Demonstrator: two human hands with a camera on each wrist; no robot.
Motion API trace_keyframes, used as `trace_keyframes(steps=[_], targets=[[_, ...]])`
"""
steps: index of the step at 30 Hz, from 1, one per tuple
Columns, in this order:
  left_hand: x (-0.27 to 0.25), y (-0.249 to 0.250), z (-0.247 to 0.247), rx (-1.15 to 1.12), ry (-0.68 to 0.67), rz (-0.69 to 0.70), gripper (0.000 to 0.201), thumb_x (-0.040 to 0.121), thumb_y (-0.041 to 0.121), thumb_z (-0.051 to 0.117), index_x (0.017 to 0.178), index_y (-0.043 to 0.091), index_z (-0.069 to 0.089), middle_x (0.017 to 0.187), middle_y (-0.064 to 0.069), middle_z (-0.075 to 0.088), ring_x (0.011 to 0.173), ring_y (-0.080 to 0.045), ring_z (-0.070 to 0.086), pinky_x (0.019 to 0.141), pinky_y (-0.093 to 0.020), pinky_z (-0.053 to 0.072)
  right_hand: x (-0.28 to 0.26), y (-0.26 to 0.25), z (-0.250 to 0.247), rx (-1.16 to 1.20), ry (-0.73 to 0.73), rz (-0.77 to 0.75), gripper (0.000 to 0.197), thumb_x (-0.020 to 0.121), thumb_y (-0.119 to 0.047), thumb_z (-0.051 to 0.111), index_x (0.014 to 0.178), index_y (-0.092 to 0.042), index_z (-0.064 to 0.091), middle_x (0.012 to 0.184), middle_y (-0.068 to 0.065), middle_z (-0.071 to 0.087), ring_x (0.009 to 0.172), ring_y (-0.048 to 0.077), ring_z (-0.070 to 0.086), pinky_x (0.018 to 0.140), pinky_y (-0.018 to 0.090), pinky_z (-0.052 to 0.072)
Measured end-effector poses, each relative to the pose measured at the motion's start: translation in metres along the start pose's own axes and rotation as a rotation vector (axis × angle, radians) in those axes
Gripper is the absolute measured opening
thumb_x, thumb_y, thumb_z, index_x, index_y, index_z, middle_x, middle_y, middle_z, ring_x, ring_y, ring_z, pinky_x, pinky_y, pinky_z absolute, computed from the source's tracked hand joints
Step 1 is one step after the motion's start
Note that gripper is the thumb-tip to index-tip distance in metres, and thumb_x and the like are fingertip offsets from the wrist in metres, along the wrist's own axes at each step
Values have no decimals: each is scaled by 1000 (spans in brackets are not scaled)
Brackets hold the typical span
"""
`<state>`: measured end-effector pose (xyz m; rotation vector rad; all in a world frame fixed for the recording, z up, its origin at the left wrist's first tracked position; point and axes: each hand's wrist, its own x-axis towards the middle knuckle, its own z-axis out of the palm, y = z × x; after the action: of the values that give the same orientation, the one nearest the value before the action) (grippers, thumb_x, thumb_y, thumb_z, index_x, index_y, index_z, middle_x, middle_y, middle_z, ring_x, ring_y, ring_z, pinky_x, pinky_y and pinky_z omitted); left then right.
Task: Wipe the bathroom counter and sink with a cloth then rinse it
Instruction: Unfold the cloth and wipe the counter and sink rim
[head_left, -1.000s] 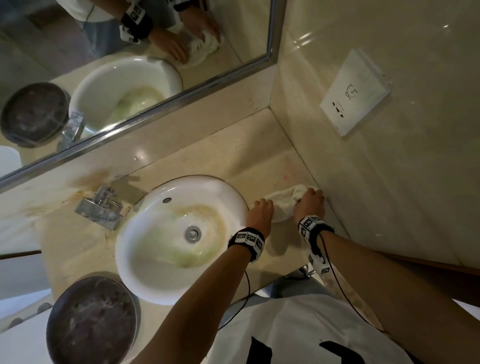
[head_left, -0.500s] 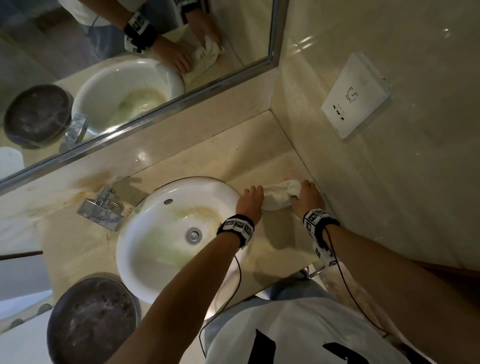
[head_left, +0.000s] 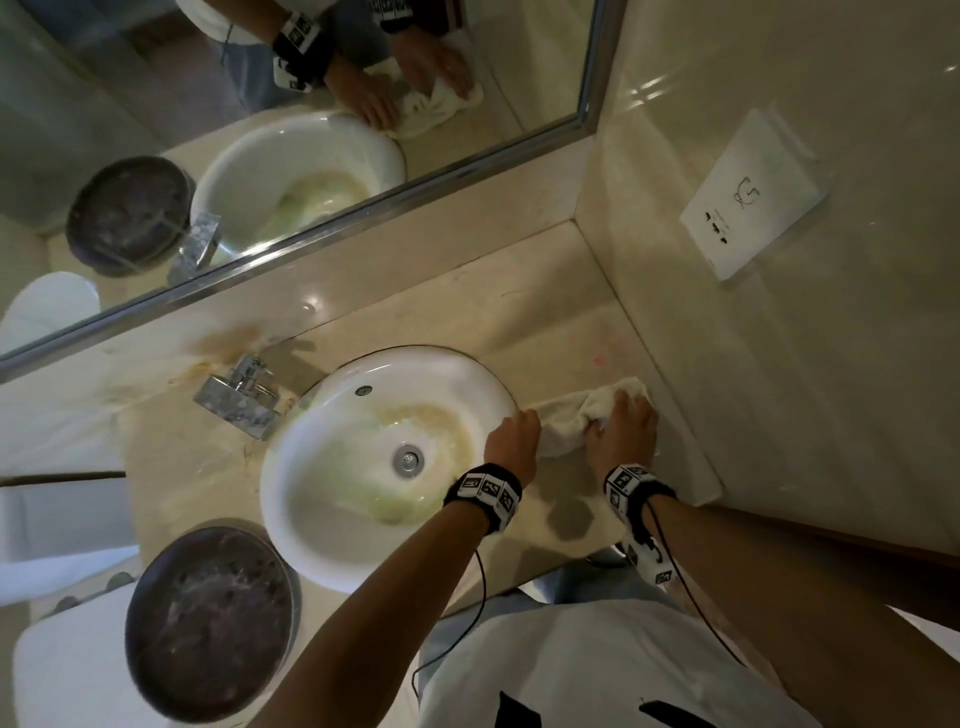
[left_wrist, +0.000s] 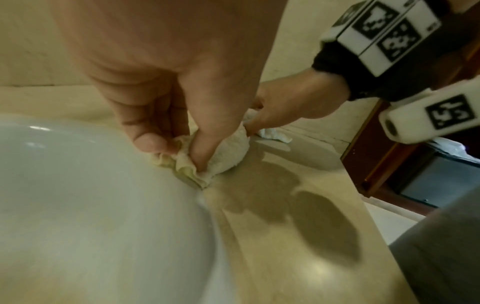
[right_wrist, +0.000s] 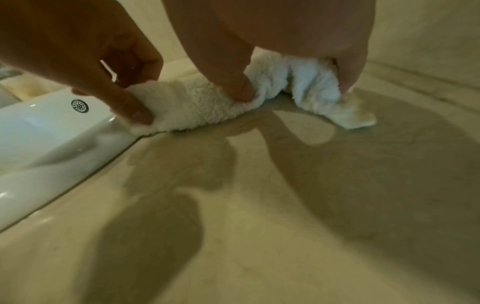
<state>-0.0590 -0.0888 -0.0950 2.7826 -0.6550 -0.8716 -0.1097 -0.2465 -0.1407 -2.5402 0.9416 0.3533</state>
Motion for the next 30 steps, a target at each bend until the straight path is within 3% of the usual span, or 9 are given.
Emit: trace_keyframes(steps=[5, 12, 16, 23, 30], targets=[[17, -7, -13, -36, 19, -46, 26, 84, -2, 56, 109, 6, 50, 108, -15, 58, 94, -35, 61, 70, -41, 51, -4, -10, 14, 42, -32, 37, 78, 92, -32, 63, 154, -3, 27, 158, 28, 21, 146, 44, 17, 119, 55, 22], [47, -8, -30, -70, 18, -86, 19, 91, 7, 55, 110, 5, 52, 110, -14, 58, 97, -34, 61, 72, -37, 46, 6, -14, 12, 15, -78, -96, 81, 90, -25, 62, 156, -2, 21, 163, 24, 14, 150, 41, 9, 122, 55, 16], [63, -18, -37, -102, 31, -104, 22, 95, 15, 55, 113, 5, 50, 112, -15, 56, 98, -34, 60, 73, -39, 46, 15, -24, 11, 10, -105, -161, 82, 91, -25, 61, 157, -1, 20, 164, 23, 11, 152, 41, 6, 122, 56, 15], [89, -45, -55, -107, 77, -137, 28, 91, 10, 57, 118, 4, 48, 116, -17, 55, 99, -37, 60, 70, -39, 46, 35, -55, 11, -54, -143, -297, 82, 94, -27, 60, 157, 1, 16, 165, 25, 6, 152, 42, 2, 124, 52, 10], [113, -88, -80, -50, 124, -201, 41, 91, 8, 58, 129, 5, 43, 123, -16, 54, 108, -35, 58, 81, -41, 50, 64, -106, 14, -82, -194, -400, 87, 95, -35, 58, 159, -1, 10, 166, 23, 0, 153, 39, -3, 125, 48, 6]])
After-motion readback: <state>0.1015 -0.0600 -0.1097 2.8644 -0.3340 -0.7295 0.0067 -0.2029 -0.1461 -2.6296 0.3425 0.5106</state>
